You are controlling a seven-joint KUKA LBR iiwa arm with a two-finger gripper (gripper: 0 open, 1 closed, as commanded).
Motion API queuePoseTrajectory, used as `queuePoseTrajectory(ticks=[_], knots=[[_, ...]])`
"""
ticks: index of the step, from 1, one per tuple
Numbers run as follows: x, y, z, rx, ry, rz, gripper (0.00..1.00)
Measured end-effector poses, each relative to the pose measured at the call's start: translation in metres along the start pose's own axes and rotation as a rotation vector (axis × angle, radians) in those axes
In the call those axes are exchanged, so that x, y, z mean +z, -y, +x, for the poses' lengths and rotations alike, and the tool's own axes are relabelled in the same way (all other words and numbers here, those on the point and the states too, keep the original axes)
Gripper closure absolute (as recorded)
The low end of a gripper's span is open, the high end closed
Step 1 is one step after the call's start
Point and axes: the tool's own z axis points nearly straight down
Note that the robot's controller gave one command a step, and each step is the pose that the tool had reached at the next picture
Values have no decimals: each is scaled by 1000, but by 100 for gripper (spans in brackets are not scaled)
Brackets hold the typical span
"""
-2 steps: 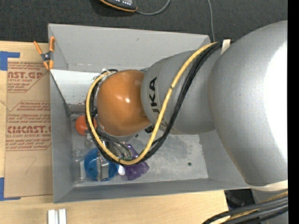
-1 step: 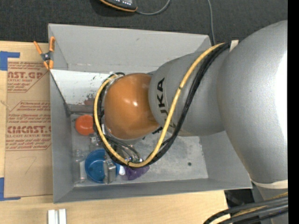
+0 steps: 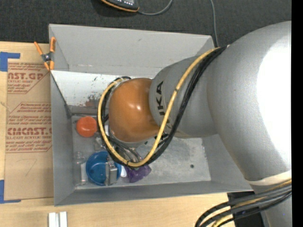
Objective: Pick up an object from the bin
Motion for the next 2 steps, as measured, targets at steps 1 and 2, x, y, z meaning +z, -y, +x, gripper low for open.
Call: queuePoseTrajectory(ticks=[1,2], knots=[[42,3,2,-5,10,-1,0],[41,6,-1,214,20,-5,100]])
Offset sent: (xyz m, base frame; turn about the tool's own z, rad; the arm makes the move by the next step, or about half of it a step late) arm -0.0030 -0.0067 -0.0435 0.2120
